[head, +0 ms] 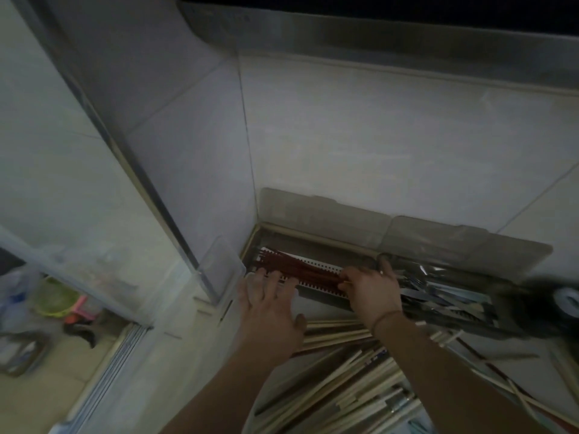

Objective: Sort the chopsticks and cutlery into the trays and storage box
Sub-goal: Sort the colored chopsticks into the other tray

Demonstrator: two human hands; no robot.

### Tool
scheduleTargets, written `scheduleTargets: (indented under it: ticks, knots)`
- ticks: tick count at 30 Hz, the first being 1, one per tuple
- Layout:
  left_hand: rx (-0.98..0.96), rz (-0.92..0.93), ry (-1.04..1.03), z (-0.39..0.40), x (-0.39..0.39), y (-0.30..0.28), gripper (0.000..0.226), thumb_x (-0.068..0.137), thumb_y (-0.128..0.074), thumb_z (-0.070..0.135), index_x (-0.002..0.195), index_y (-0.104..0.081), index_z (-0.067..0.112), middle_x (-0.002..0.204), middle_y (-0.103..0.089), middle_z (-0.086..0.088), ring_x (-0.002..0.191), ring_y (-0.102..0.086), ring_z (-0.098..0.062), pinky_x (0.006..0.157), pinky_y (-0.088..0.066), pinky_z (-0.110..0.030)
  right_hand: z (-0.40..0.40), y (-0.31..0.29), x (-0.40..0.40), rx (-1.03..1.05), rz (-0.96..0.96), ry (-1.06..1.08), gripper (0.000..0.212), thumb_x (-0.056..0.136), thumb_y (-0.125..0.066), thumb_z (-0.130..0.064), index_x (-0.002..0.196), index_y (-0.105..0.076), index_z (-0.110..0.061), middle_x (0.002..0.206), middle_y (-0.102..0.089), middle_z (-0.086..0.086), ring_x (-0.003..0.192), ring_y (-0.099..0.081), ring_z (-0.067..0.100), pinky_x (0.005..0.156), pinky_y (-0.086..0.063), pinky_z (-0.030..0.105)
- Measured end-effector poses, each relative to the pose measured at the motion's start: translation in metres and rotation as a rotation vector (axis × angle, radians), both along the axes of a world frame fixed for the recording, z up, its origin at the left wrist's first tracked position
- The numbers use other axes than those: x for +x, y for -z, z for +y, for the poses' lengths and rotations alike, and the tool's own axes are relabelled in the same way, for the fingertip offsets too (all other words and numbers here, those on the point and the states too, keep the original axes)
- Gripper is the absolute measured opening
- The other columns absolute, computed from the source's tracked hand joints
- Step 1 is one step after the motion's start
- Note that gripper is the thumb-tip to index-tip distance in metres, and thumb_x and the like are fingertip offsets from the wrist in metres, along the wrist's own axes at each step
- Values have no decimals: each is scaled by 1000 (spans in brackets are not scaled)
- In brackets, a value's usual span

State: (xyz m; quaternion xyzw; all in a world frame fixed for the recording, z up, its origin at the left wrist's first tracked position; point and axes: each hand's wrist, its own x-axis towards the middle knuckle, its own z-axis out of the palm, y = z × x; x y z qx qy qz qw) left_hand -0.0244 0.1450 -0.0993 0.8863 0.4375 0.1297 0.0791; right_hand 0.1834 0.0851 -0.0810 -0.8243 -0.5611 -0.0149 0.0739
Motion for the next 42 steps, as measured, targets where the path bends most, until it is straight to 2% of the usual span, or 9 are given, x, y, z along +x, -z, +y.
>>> scheduleTargets:
  ticks: [5, 10, 12, 16, 20, 24, 29, 32, 42]
  knots:
    - [-30, 1, -1, 0, -1, -1, 67, 71, -49, 53, 134, -47, 30, 141, -48, -7, 139, -22, -33, 114, -6, -56, -7, -20, 3, 64, -26, 22, 26, 57, -89, -24, 74, -70, -28, 53, -63, 0, 55, -64, 24, 86, -52, 43]
    - [-15, 13, 0, -1, 0, -2, 67, 69, -54, 52, 131, -45, 29, 139, -48, -7, 137, -26, -36, 114, -7, -56, -8, -9, 11, -37, 79, -69, 13, 80, -67, -44, 85, -69, -32, 91, -69, -8, 102, -59, 21, 102, -37, 51]
    - [-16, 3, 1, 0, 0, -2, 66, 68, -52, 52, 130, -45, 30, 137, -48, -6, 136, -27, -36, 114, -10, -57, -10, -3, 14, -34, 147, -102, 18, 84, -56, -45, 84, -69, -32, 93, -67, -11, 106, -56, 18, 101, -37, 49]
    - [-25, 10, -6, 1, 1, 0, 66, 67, -55, 50, 129, -46, 30, 136, -49, -7, 135, -26, -34, 113, -10, -57, -54, -13, 14, 400, 365, -21, 20, 87, -54, -25, 91, -71, -16, 97, -68, -3, 102, -58, 17, 98, -45, 35]
    - [-22, 25, -13, 3, 2, 5, 66, 69, -52, 52, 131, -51, 29, 138, -48, -8, 137, -24, -35, 113, -7, -56, -149, -16, 21, 584, 326, 330, 32, 87, -51, -33, 91, -70, -8, 90, -64, 1, 89, -59, 21, 85, -44, 28]
    - [-54, 35, -28, 2, 3, 1, 69, 71, -48, 53, 136, -48, 30, 145, -39, -5, 141, -15, -32, 115, -2, -54, -252, 5, 42, 451, 160, 609, 45, 85, -48, -40, 90, -72, -3, 87, -69, 18, 78, -64, 37, 78, -50, 43]
    - [-81, 59, -40, 3, 5, -2, 74, 66, -50, 53, 137, -45, 32, 145, -36, -3, 142, -14, -30, 115, -2, -54, -322, 30, 34, 334, 154, 562, 54, 88, -43, -53, 78, -75, -11, 81, -70, 12, 69, -64, 30, 82, -42, 18]
    - [-73, 66, -47, 3, 5, -2, 75, 64, -51, 53, 135, -46, 32, 144, -37, -3, 142, -15, -30, 115, -2, -52, -324, 33, 21, 247, 97, 458, 33, 86, -47, -43, 81, -74, -24, 87, -67, 2, 75, -62, 36, 69, -52, 37]
    - [-90, 97, -50, 2, 4, -10, 74, 65, -48, 52, 137, -44, 34, 147, -34, -2, 142, -13, -27, 116, 0, -50, -259, 20, 1, 90, 70, 279, 36, 83, -44, -36, 97, -75, -21, 97, -64, 0, 82, -56, 29, 65, -52, 37]
